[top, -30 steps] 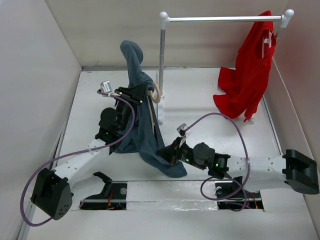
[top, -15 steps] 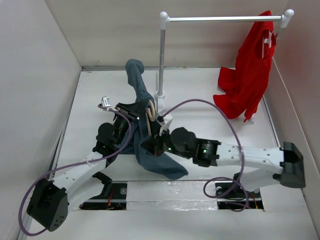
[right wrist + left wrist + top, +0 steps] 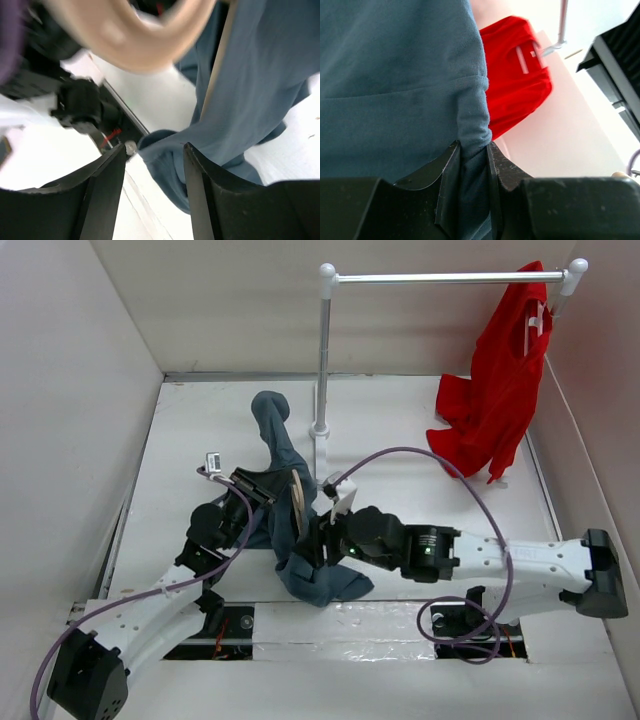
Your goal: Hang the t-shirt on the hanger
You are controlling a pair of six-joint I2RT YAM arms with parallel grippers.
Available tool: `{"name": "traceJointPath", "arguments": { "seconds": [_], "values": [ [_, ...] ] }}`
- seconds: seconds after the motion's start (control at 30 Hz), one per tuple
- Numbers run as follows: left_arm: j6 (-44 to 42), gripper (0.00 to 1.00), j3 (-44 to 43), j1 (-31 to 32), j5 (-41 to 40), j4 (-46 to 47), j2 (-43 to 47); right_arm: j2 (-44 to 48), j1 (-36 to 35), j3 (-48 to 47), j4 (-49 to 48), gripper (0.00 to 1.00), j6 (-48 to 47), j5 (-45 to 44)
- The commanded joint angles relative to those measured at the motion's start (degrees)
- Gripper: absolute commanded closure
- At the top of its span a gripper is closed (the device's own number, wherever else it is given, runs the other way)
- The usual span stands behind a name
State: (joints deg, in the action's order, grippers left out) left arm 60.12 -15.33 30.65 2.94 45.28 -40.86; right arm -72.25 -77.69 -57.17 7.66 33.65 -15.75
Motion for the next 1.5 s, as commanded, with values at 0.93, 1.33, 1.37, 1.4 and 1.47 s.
{"name": "traceJointPath", "arguments": {
  "seconds": [0.93, 1.33, 1.37, 1.4, 1.47],
  "values": [
    [0.4, 1.00, 0.7, 2.0, -0.1, 0.7, 1.6, -7.6, -0.7, 6.3, -24.8, 0.82, -4.4, -19.3],
    [0.8, 1.00, 1.7, 2.5, -0.9, -1.1, 2.7, -0.9, -0.7, 13.0, -29.0, 0.80, -3.0, -19.1],
    [0.5, 1.00, 1.3, 2.5, -0.9, -1.3, 2.5, -0.6, -0.7, 13.3, -29.6, 0.79, -3.1, -18.8],
    [0.4, 1.00, 1.4, 2.5, -1.0, -1.3, 2.6, -0.4, -0.7, 13.4, -30.0, 0.76, -3.8, -18.4],
    [1.1, 1.00, 2.6, 2.5, -1.5, -0.2, 3.0, 0.0, -0.7, 13.2, -29.6, 0.73, -4.5, -18.5]
  ]
}}
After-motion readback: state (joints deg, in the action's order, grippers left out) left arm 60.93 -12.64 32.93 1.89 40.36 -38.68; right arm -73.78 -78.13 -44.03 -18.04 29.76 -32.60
